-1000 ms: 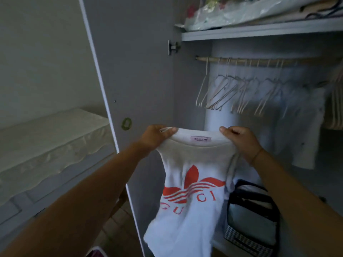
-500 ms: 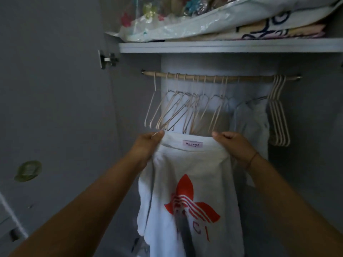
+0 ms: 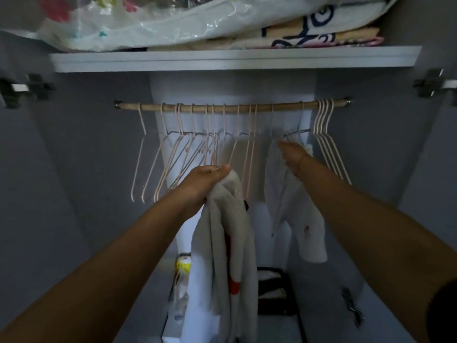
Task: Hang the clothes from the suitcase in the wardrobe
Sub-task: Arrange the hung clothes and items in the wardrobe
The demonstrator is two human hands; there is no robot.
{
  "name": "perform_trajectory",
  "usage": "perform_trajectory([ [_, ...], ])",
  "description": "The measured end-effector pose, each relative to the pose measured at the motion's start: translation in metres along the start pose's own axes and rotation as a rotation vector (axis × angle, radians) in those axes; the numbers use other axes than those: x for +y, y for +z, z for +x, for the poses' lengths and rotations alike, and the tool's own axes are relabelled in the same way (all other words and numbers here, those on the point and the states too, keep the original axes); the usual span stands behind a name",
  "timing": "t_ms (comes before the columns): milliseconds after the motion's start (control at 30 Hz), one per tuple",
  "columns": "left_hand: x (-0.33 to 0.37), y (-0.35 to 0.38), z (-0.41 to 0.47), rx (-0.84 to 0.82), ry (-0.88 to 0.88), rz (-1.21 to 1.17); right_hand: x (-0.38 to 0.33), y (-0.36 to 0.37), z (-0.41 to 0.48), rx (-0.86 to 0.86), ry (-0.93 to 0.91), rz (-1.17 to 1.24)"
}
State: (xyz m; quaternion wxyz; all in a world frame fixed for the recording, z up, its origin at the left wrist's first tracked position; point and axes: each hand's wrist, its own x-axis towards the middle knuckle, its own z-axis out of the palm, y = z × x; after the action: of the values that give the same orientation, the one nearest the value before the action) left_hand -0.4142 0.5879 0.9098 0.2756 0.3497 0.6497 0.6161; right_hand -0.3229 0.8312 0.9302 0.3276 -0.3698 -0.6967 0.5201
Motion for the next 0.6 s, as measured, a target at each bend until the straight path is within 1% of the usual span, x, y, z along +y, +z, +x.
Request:
perform_trajectory([
  [100, -0.002, -0.005, 0.016, -0.033, -0.028, -0.007, 0.006, 0.007, 0.018, -0.017, 0.075, 0.108],
  [167, -0.004, -0.007, 0.022, -0.047, -0.049, -0.023, 0.008, 0.010, 0.029, -0.063, 0.132, 0.207],
  [233, -0.008, -0.009, 0.028, -0.057, -0.059, -0.031, 0.006, 0.012, 0.036, -0.091, 0.133, 0.286],
  [367, -0.013, -0.010, 0.031, -0.037, -0.058, -0.057, 0.003, 0.020, 0.053, -0.072, 0.117, 0.506],
  [400, -0.014, -0.010, 0.031, -0.036, -0.058, -0.057, 0.003, 0.021, 0.057, -0.059, 0.115, 0.510],
  [467, -0.015, -0.008, 0.030, -0.029, -0.059, -0.056, 0.006, 0.024, 0.069, 0.009, 0.090, 0.443],
  [600, -0.017, -0.003, 0.026, -0.003, -0.065, -0.047, 0.005, 0.024, 0.077, -0.003, 0.104, 0.435],
])
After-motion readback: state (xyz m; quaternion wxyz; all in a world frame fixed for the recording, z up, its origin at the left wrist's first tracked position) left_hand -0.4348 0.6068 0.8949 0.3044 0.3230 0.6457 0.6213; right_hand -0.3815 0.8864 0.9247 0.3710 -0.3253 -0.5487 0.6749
